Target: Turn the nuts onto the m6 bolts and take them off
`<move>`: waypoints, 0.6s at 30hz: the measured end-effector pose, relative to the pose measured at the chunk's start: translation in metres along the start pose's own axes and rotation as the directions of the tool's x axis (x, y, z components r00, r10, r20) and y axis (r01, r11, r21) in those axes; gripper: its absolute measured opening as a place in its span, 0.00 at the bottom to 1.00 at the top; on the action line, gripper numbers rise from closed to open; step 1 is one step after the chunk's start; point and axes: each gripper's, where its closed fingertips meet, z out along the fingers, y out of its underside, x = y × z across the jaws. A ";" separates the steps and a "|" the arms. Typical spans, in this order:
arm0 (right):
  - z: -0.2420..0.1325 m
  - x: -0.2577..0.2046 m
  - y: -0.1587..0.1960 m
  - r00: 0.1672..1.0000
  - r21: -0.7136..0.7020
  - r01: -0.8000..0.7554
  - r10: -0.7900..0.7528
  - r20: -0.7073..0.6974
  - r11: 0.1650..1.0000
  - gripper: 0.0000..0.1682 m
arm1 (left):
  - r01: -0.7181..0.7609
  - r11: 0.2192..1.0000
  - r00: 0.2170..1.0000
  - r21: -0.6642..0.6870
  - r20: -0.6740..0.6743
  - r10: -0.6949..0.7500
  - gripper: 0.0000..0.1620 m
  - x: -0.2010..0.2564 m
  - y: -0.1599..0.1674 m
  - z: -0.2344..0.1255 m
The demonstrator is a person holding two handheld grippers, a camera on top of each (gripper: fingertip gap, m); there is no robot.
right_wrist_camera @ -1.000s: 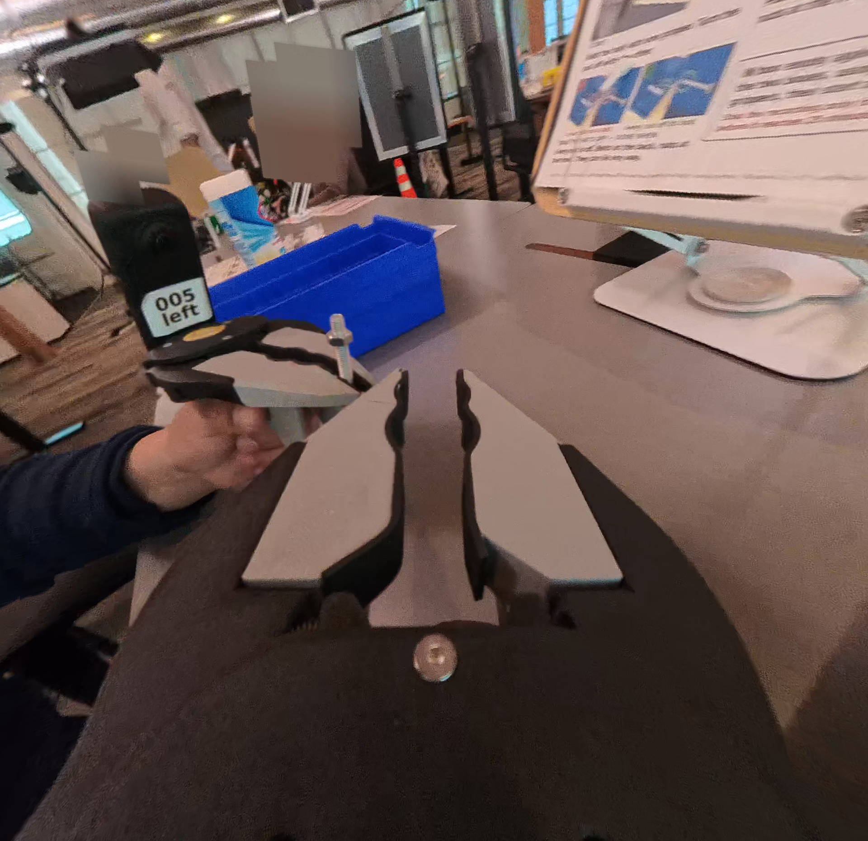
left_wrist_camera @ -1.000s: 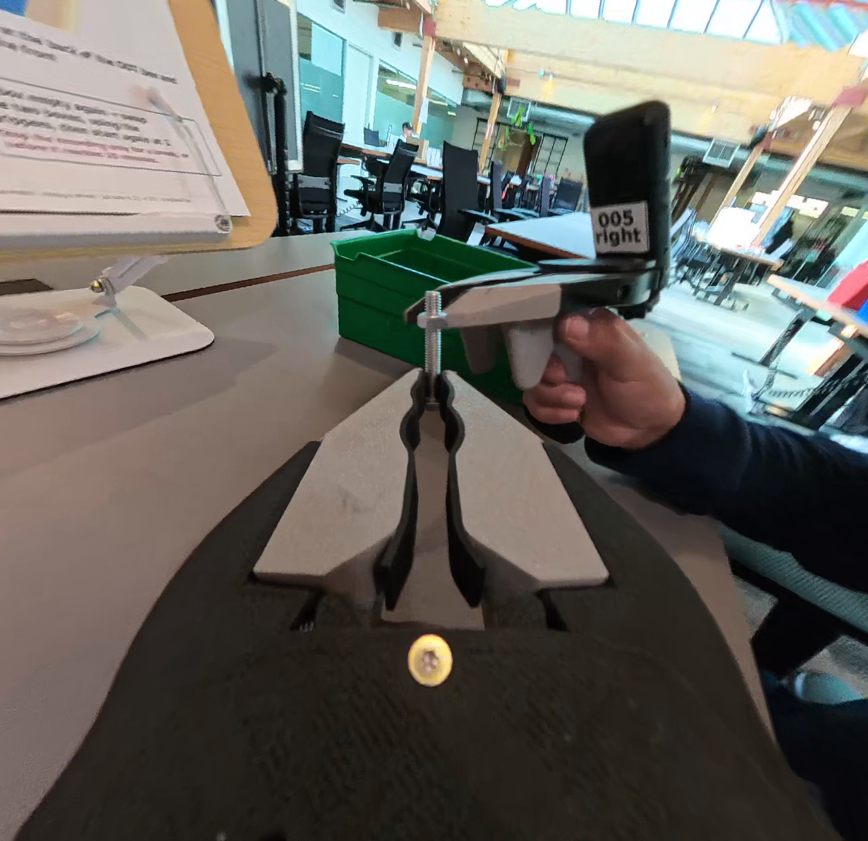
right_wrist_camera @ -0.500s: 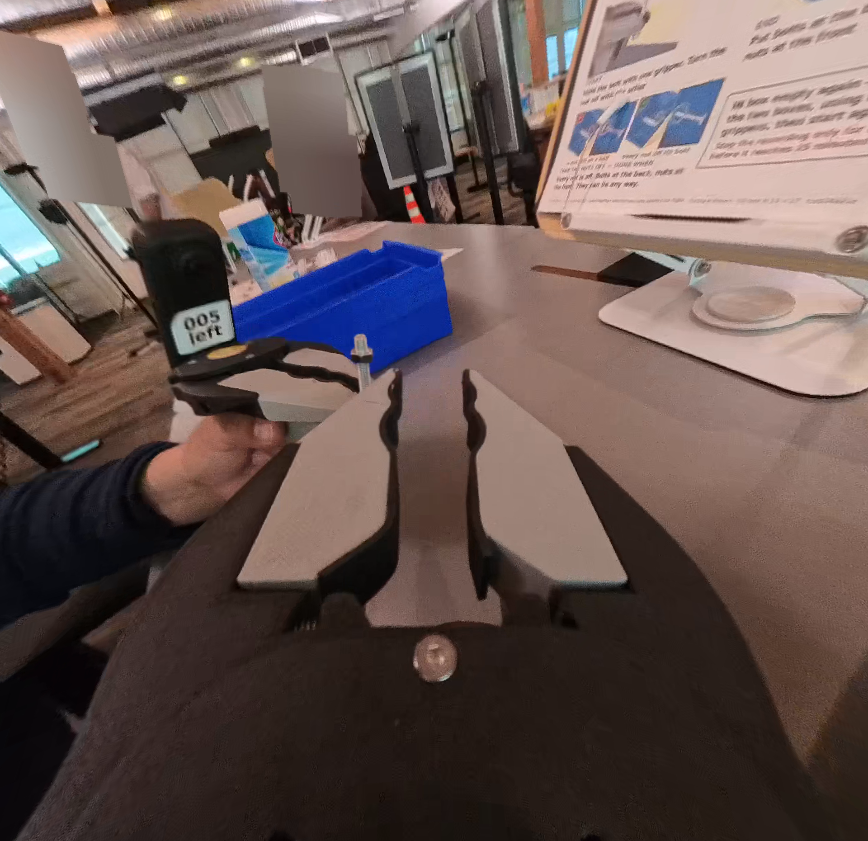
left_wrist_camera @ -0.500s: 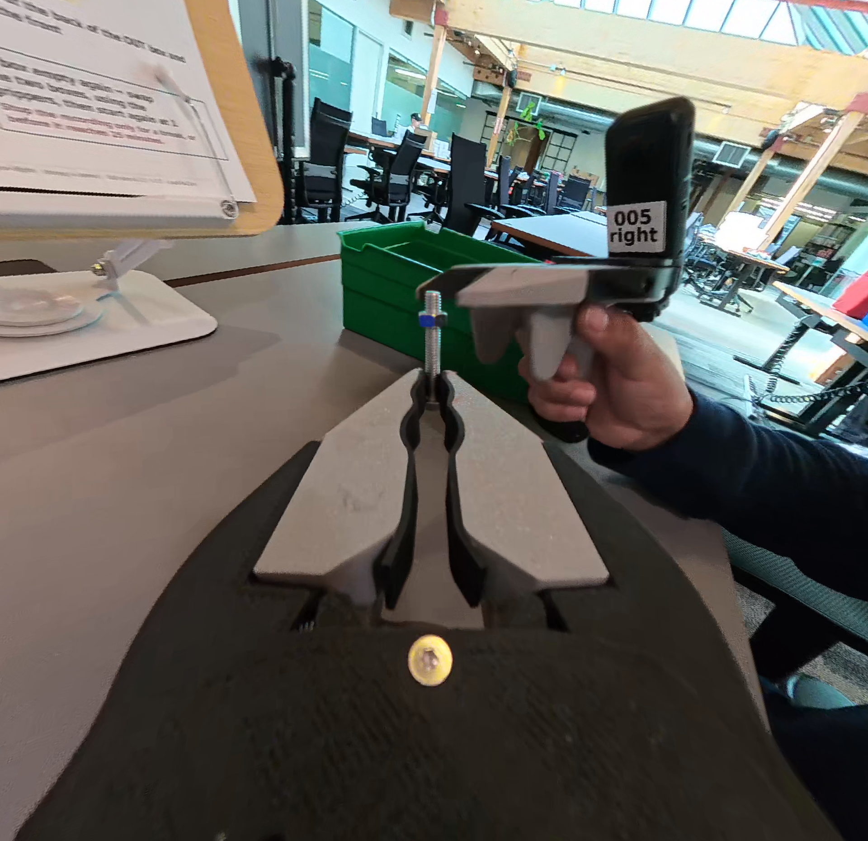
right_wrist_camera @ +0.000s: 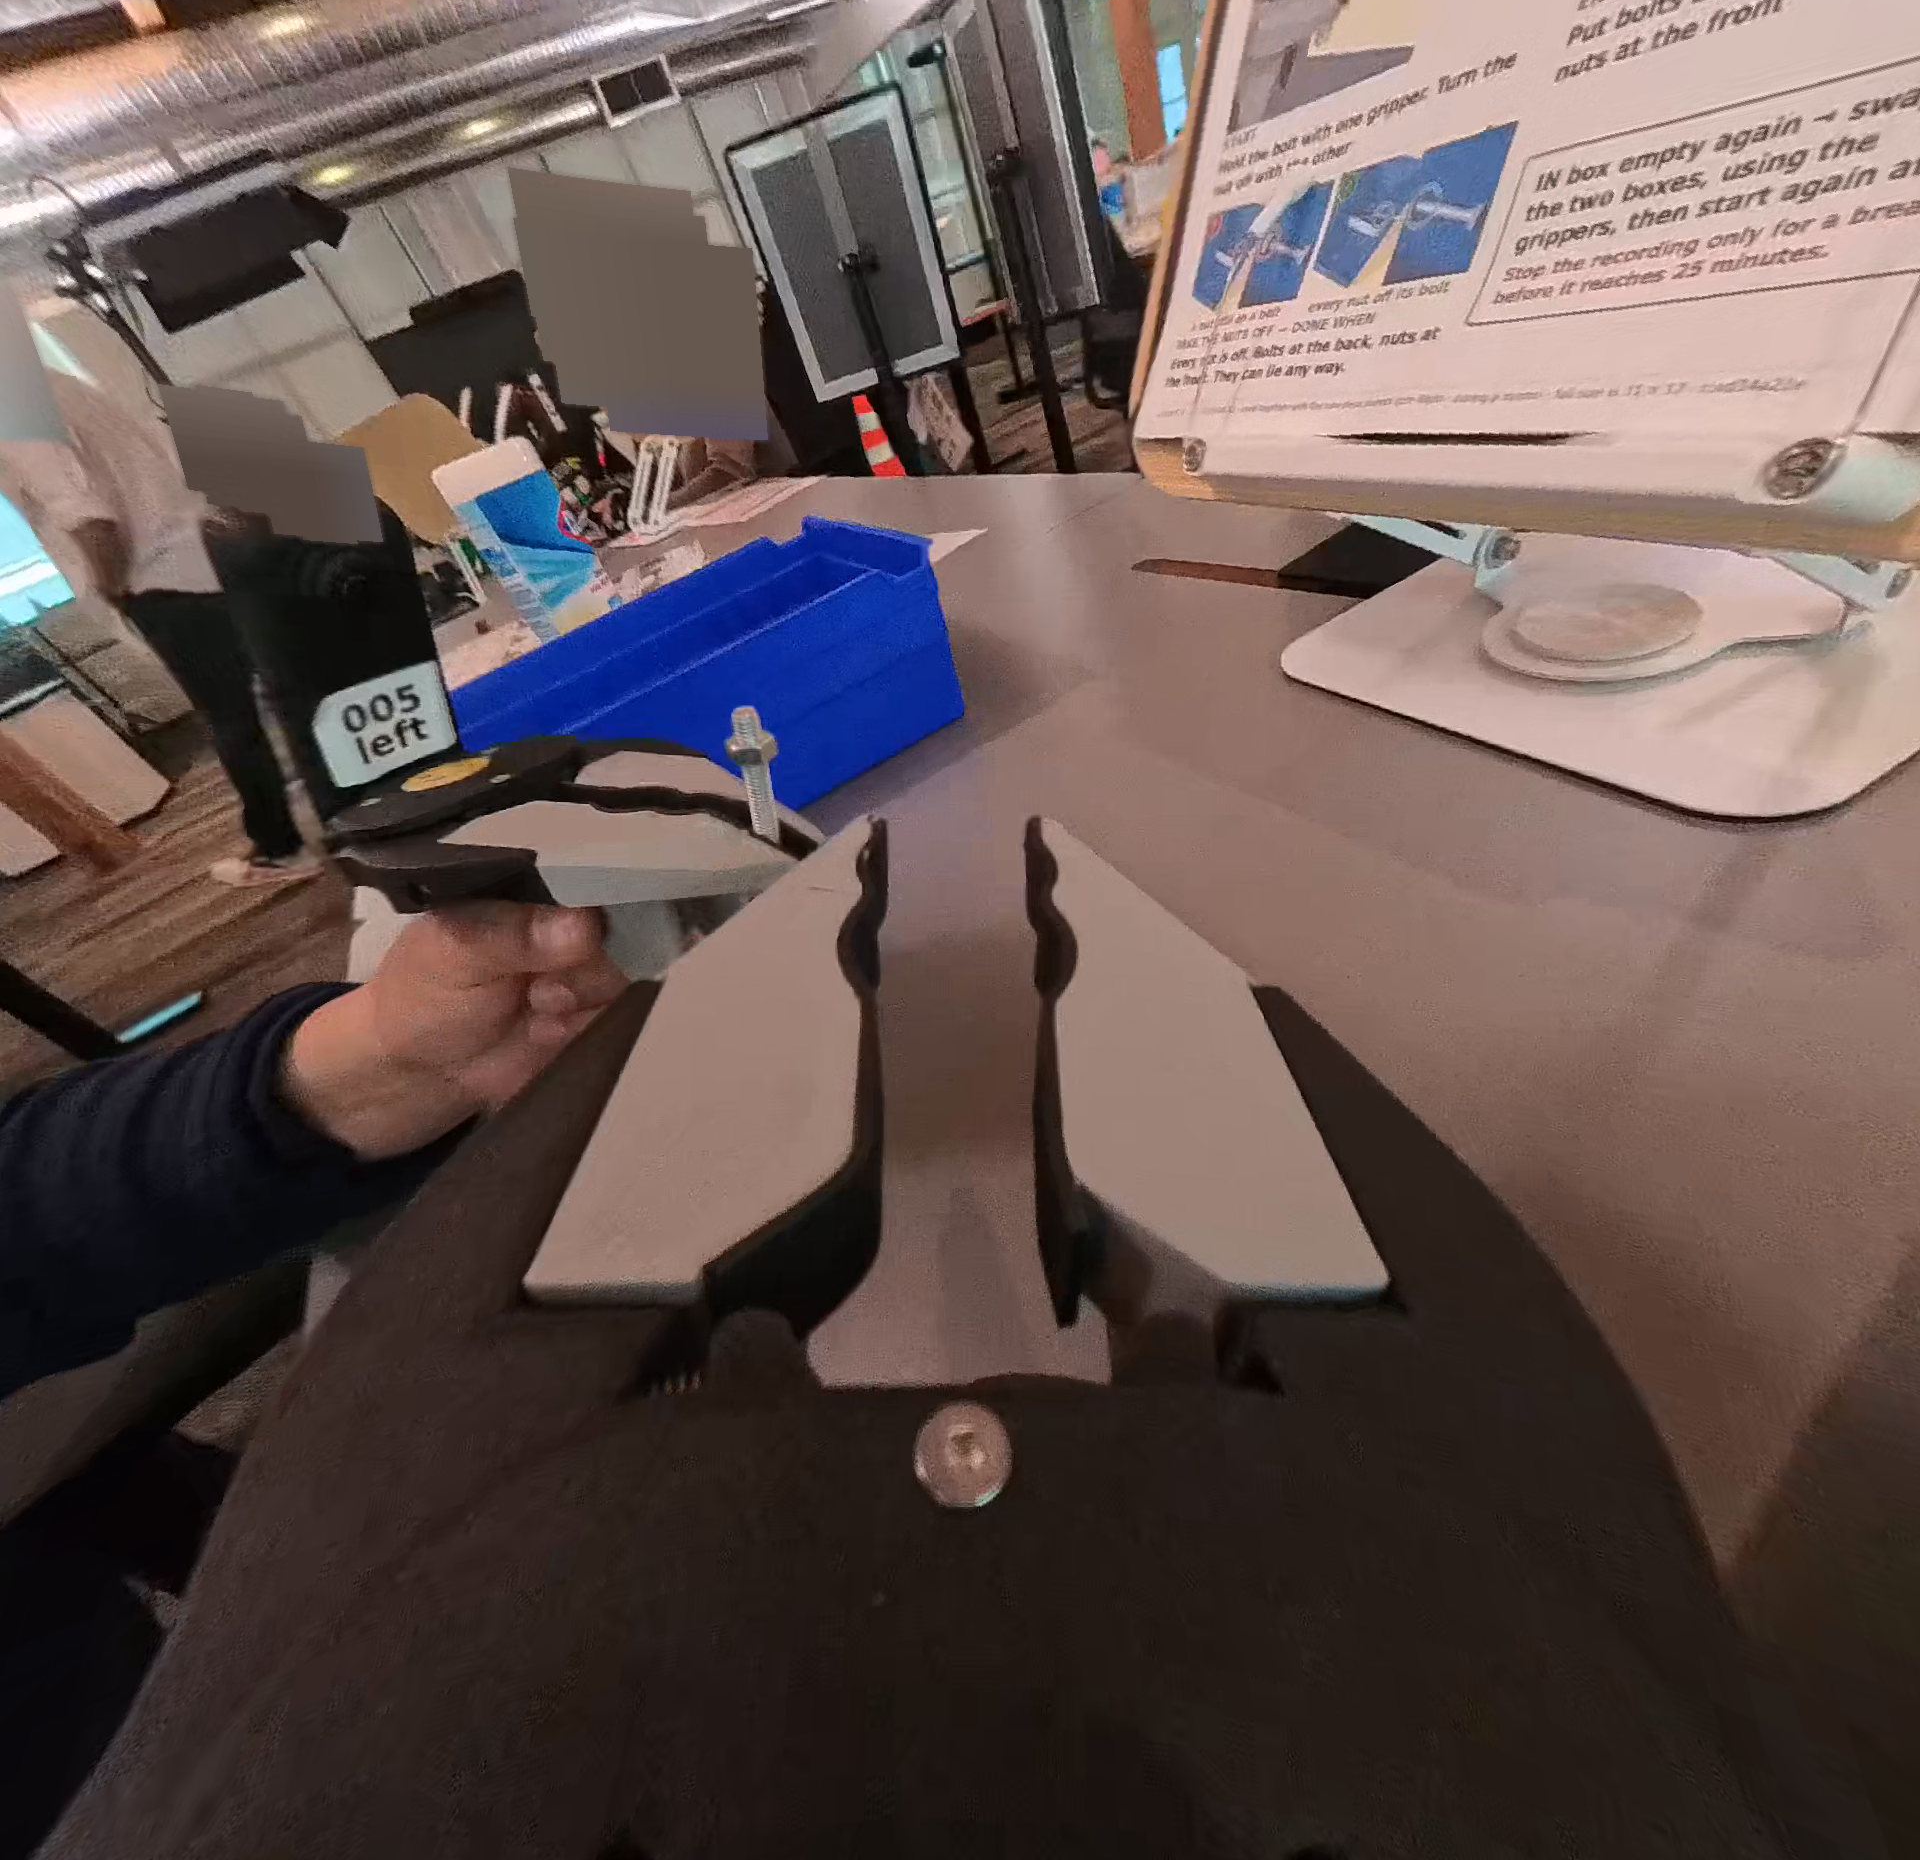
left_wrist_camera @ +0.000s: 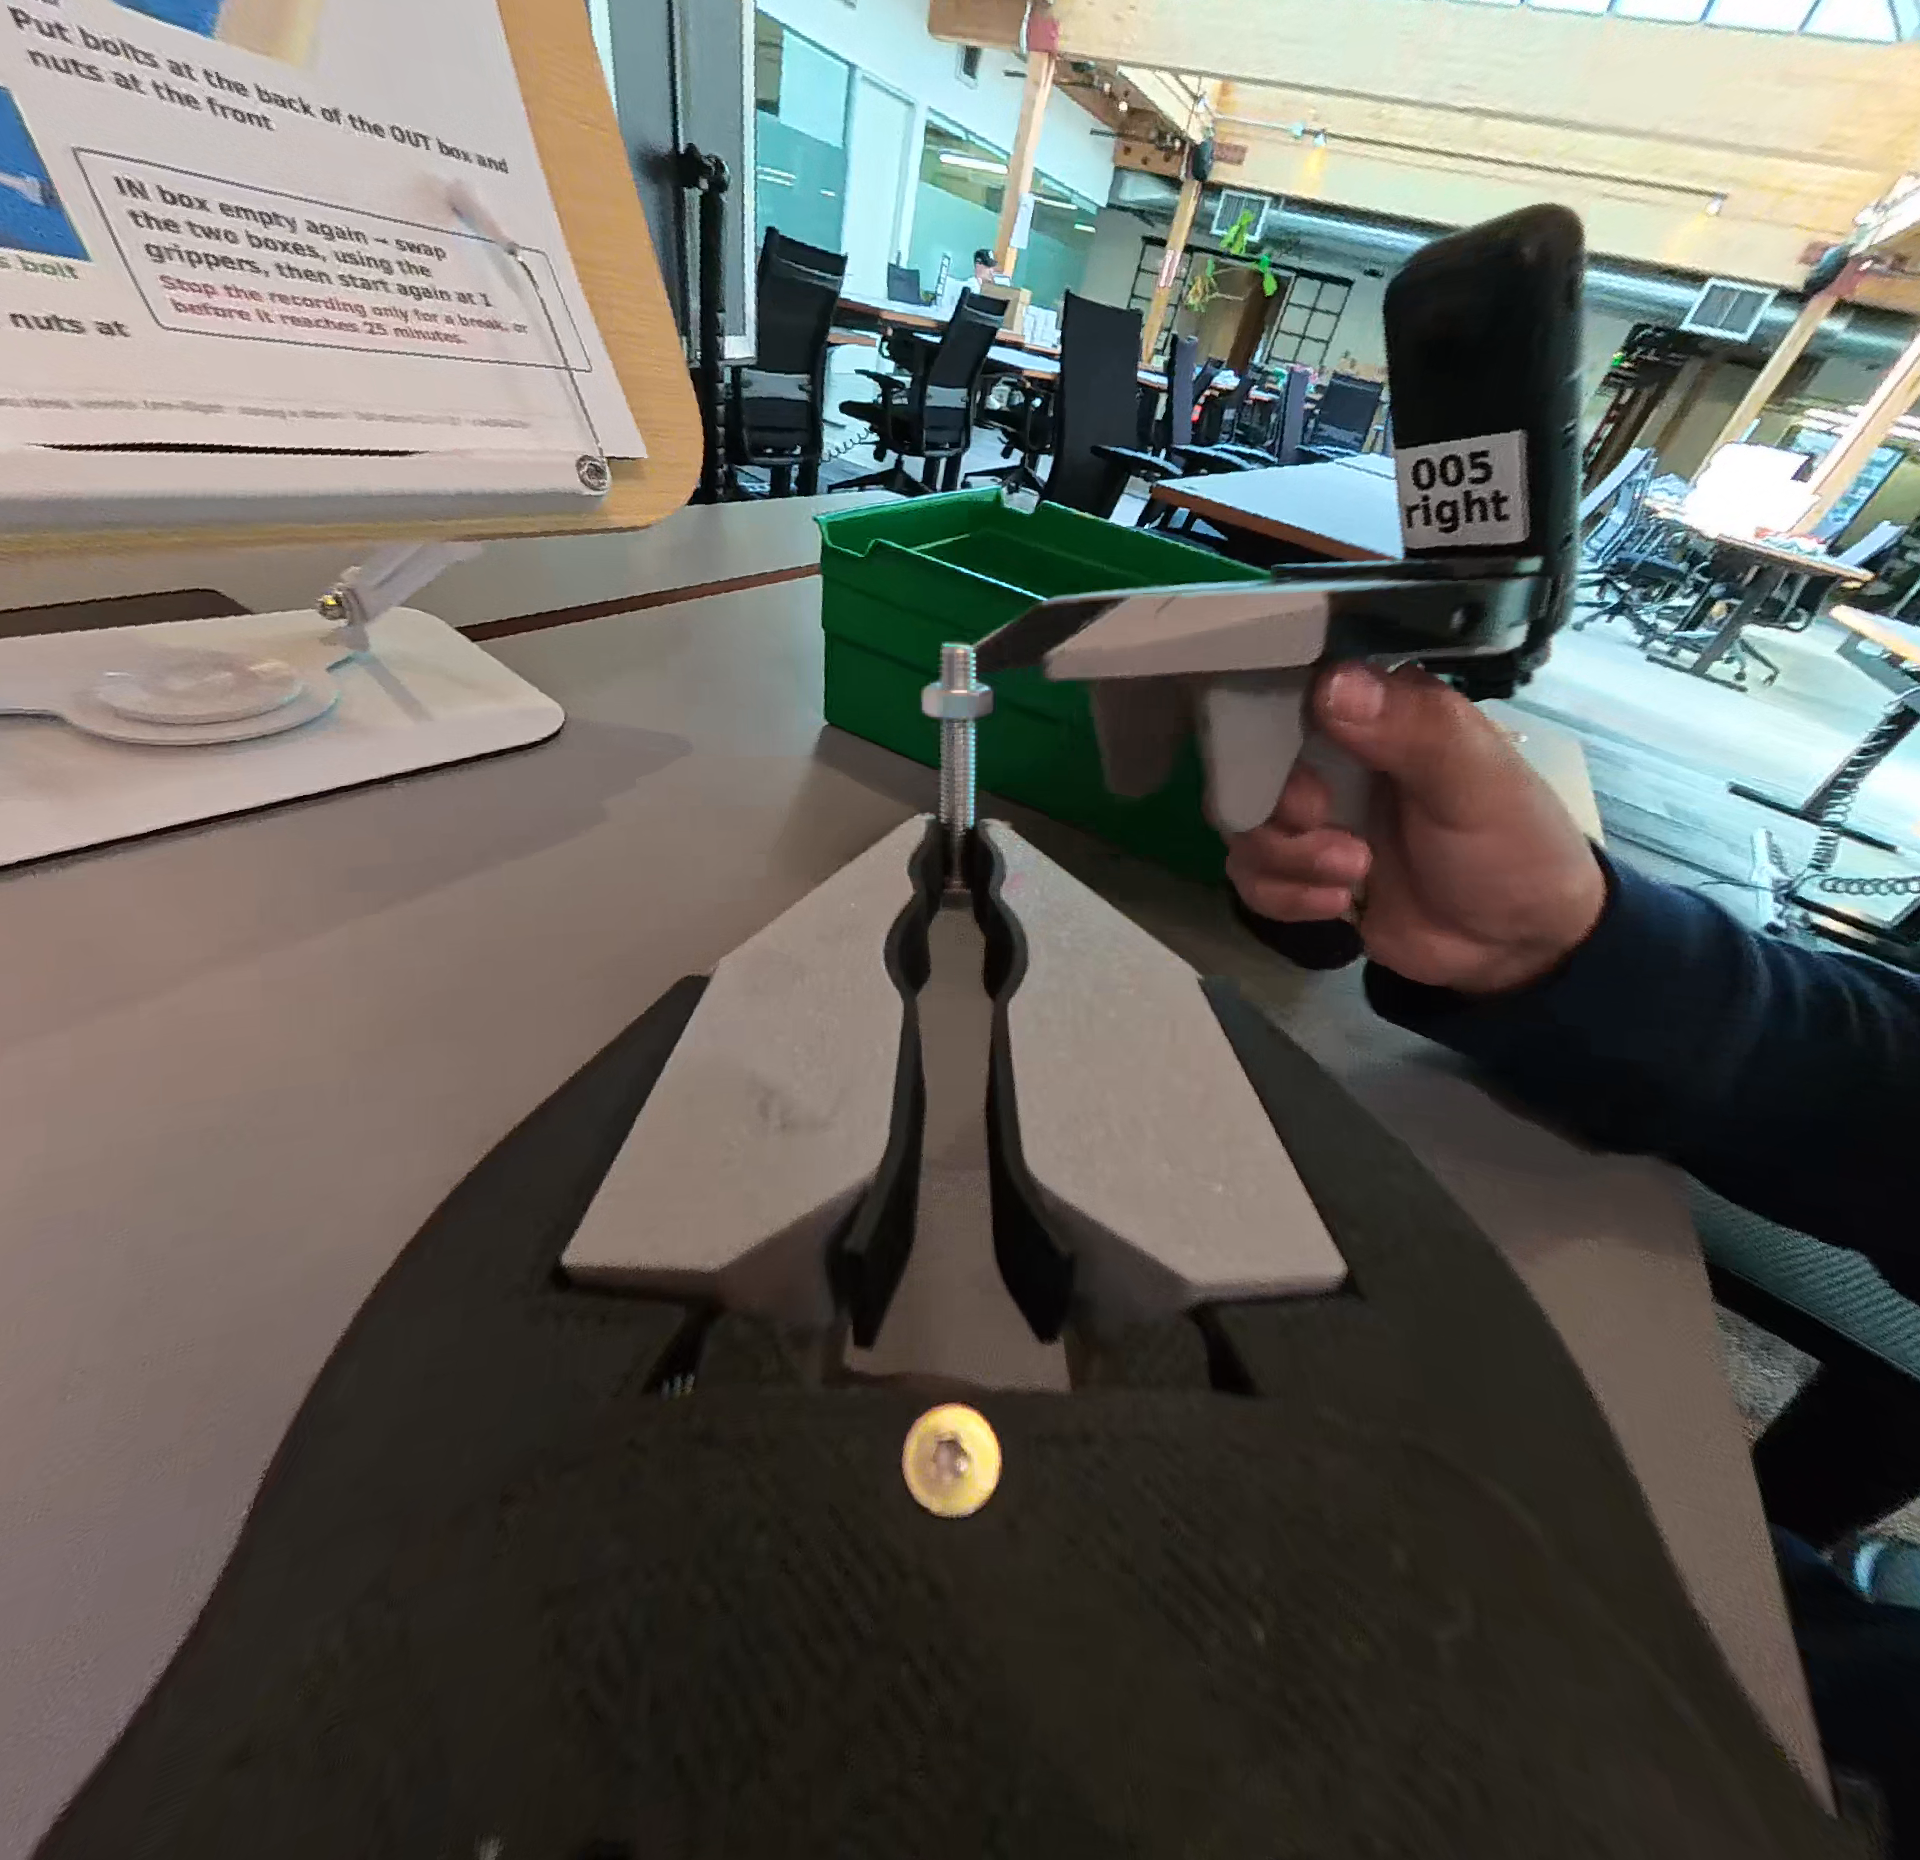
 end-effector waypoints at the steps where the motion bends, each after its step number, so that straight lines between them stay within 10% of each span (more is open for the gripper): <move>1: 0.000 -0.007 -0.004 0.999 0.020 0.005 -0.006 0.033 1.000 0.14 | -0.004 1.000 1.000 -0.002 -0.001 0.004 0.02 0.001 0.000 0.000; 18: 0.019 -0.047 0.009 0.986 -0.040 0.074 -0.067 0.151 0.996 0.13 | -0.007 0.999 0.999 -0.031 -0.033 0.006 0.02 0.015 0.010 0.013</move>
